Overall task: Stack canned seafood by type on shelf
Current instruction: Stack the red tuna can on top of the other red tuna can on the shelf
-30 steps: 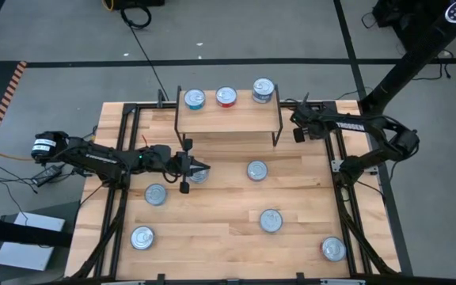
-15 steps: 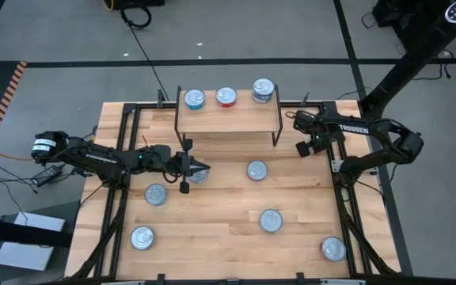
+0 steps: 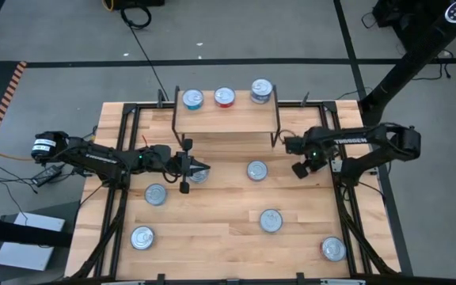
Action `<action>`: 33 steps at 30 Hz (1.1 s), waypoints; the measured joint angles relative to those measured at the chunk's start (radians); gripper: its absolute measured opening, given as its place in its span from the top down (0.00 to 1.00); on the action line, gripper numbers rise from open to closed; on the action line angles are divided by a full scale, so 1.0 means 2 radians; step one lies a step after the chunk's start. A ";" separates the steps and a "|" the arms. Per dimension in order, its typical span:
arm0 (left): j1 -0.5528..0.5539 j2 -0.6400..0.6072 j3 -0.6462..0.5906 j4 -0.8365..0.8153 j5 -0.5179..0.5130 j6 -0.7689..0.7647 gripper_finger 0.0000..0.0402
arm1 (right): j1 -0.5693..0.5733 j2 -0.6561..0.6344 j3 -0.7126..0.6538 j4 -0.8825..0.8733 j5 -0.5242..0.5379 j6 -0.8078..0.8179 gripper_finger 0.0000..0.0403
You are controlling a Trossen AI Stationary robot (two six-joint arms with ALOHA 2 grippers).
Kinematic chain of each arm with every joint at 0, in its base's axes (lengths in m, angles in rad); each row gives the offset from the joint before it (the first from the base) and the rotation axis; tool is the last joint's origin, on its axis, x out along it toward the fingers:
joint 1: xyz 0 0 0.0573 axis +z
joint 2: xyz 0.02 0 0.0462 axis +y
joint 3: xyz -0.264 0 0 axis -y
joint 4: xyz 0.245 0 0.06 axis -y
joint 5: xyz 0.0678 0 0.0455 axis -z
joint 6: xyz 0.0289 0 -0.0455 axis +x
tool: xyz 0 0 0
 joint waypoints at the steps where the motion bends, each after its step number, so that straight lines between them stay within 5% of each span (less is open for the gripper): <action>1: 0.000 0.000 0.000 0.000 0.000 0.000 0.99 | 0.019 0.000 0.000 0.001 -0.006 0.010 0.99; 17: 0.000 0.000 0.000 0.000 0.000 0.000 0.99 | 0.224 -0.001 0.004 0.054 -0.055 0.138 0.98; 25: 0.000 0.000 0.000 -0.010 -0.103 0.001 0.99 | 0.272 0.002 0.050 0.161 -0.018 0.092 0.98; 33: 0.011 0.000 0.000 -0.025 -0.134 0.005 0.99 | 0.283 0.002 0.112 0.172 0.036 0.040 0.97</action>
